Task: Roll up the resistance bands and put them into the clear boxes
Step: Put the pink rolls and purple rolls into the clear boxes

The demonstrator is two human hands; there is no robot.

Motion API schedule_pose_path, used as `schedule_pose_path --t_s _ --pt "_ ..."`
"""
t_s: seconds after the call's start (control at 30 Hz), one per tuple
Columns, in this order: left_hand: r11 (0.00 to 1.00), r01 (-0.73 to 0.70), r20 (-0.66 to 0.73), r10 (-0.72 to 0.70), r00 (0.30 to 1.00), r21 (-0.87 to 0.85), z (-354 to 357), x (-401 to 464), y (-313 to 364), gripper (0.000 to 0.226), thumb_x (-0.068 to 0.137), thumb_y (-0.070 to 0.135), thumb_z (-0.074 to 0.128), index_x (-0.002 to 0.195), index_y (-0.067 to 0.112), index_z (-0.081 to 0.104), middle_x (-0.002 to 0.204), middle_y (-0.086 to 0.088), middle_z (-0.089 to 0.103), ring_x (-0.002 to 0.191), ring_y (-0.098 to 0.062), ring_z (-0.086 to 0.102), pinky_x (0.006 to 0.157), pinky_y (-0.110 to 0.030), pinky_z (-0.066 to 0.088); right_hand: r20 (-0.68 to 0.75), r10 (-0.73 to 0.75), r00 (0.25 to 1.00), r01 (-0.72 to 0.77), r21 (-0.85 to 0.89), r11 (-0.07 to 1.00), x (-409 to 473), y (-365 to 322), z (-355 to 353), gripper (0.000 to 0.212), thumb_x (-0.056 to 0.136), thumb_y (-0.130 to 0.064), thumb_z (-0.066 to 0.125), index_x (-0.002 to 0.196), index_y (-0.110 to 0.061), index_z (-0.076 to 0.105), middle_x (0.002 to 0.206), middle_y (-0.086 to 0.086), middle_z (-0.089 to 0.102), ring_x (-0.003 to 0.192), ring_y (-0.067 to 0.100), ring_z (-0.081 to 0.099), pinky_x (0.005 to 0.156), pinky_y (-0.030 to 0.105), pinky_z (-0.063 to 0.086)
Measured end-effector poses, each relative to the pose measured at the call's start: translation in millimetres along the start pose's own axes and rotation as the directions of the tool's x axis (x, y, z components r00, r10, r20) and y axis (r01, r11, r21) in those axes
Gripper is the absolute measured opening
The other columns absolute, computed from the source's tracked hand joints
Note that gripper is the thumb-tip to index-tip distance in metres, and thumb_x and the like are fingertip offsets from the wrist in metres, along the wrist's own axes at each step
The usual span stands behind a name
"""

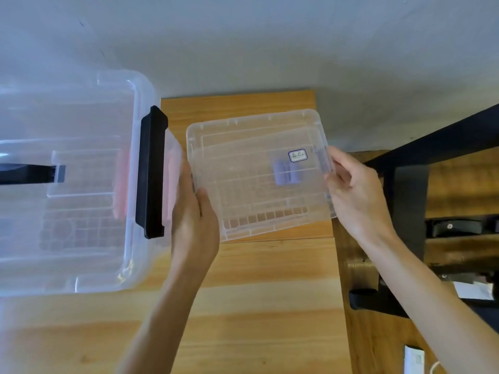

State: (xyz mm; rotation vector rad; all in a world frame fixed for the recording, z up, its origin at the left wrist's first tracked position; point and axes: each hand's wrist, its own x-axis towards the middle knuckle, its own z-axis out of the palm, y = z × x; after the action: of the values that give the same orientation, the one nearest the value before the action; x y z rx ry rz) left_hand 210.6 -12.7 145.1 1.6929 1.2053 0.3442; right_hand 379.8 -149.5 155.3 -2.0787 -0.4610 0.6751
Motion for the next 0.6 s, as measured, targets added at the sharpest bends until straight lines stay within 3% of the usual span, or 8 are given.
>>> schedule_pose_path --t_s 0.07,0.13,0.37,0.47,0.53,0.6 --pt "1.000 0.008 0.004 -0.007 1.000 -0.023 1 -8 -9 0.058 0.107 0.011 0.028 0.157 0.036 0.010 0.148 0.040 0.018 0.139 0.017 0.019 0.121 -0.022 0.021 -0.013 0.002 1.000 -0.001 0.048 0.999 -12 11 5 0.048 0.101 -0.005 0.048 0.144 -0.025 0.048 0.133 -0.013 0.060 0.124 -0.002 0.054 0.103 0.037 0.050" --pt "0.999 0.040 -0.009 -0.040 0.999 -0.015 2 -16 -20 0.058 0.107 0.011 0.029 0.157 0.033 0.010 0.158 0.027 0.015 0.144 0.010 0.015 0.119 -0.020 0.019 -0.034 0.003 0.999 -0.001 0.066 0.998 -18 18 8 0.049 0.100 -0.003 0.048 0.144 -0.025 0.048 0.133 -0.014 0.059 0.124 -0.003 0.053 0.104 0.036 0.050" --pt "1.000 0.024 -0.035 -0.024 0.999 0.010 6 -28 -31 0.056 0.107 0.012 0.032 0.157 0.033 0.016 0.160 0.019 0.023 0.145 0.004 0.021 0.106 -0.008 0.021 -0.049 0.017 0.999 -0.016 0.022 1.000 -31 32 6 0.049 0.099 -0.004 0.052 0.145 -0.023 0.048 0.137 -0.007 0.058 0.125 0.001 0.054 0.102 0.034 0.051" --pt "0.999 0.029 -0.041 -0.030 0.999 -0.016 5 -27 -33 0.055 0.106 0.010 0.034 0.155 0.031 0.020 0.158 0.020 0.027 0.142 0.007 0.023 0.102 -0.002 0.022 -0.053 0.022 0.998 -0.019 0.058 0.998 -41 33 5 0.048 0.099 -0.002 0.052 0.141 -0.026 0.052 0.131 -0.008 0.062 0.119 -0.002 0.057 0.098 0.024 0.051" --pt "0.999 0.030 -0.034 -0.030 0.999 -0.019 5 -26 -36 0.055 0.106 0.010 0.034 0.156 0.031 0.021 0.157 0.020 0.028 0.139 0.010 0.025 0.101 -0.002 0.023 -0.058 0.031 0.998 -0.026 0.075 0.997 -48 35 7 0.049 0.098 0.000 0.052 0.140 -0.026 0.051 0.128 -0.008 0.064 0.117 -0.003 0.058 0.097 0.018 0.050" --pt "1.000 0.029 -0.019 -0.029 0.999 -0.013 5 -27 -39 0.056 0.106 0.009 0.033 0.156 0.031 0.020 0.157 0.020 0.028 0.138 0.010 0.025 0.105 -0.006 0.024 -0.066 0.040 0.997 -0.034 0.089 0.995 -55 39 8 0.049 0.097 -0.002 0.054 0.142 -0.023 0.050 0.128 -0.006 0.063 0.117 -0.002 0.058 0.098 0.022 0.051"
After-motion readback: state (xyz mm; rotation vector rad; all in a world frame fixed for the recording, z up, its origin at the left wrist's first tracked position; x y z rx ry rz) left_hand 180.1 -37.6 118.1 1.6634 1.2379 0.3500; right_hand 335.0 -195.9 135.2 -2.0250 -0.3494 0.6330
